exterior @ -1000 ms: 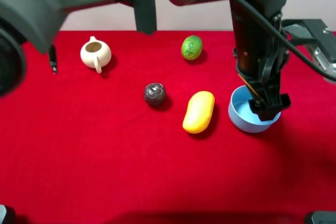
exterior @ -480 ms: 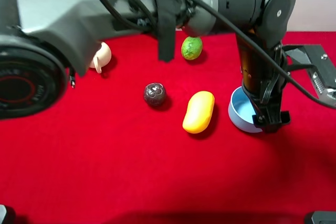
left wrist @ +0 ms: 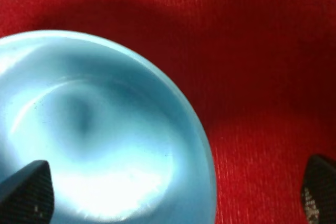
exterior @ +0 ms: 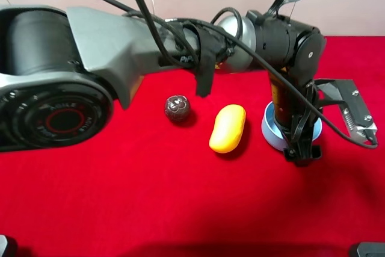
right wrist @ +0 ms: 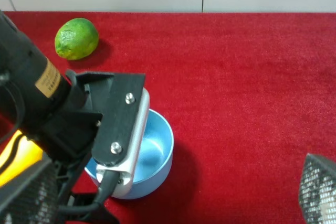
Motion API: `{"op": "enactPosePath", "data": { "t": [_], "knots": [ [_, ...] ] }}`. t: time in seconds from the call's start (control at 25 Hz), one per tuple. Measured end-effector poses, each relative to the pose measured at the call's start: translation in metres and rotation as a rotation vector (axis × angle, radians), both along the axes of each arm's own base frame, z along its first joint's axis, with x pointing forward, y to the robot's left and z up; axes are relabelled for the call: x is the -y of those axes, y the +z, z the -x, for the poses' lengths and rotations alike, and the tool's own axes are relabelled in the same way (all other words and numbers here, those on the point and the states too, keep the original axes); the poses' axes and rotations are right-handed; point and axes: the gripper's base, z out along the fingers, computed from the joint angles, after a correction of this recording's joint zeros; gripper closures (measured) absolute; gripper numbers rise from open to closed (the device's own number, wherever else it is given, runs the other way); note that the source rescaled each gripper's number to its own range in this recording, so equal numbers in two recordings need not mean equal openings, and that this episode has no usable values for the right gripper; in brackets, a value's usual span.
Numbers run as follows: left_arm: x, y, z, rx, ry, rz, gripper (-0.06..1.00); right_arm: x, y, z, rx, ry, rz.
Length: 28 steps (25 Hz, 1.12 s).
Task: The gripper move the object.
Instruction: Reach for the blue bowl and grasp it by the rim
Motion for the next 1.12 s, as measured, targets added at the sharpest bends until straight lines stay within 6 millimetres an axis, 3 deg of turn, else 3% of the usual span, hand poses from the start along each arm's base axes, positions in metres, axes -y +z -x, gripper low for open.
{"op": "enactPosePath", "data": {
  "t": [0.2,0.4,0.68,1.12],
  "knots": [
    [0.001,-0.018,-0.001,-0.005,0.002,-0.016,0.01,0.000,0.000,0.000,0.000,0.001,-0.002],
    [0.001,-0.022,-0.001,-0.005,0.002,-0.017,0.07,0.000,0.000,0.000,0.000,0.004,-0.005],
    [0.003,-0.021,-0.002,0.006,0.007,-0.001,0.31,0.000,0.000,0.000,0.000,0.004,-0.005],
    [0.002,-0.022,-0.003,0.022,-0.001,-0.008,0.79,-0.001,0.000,0.000,0.000,0.004,-0.007]
  ]
}}
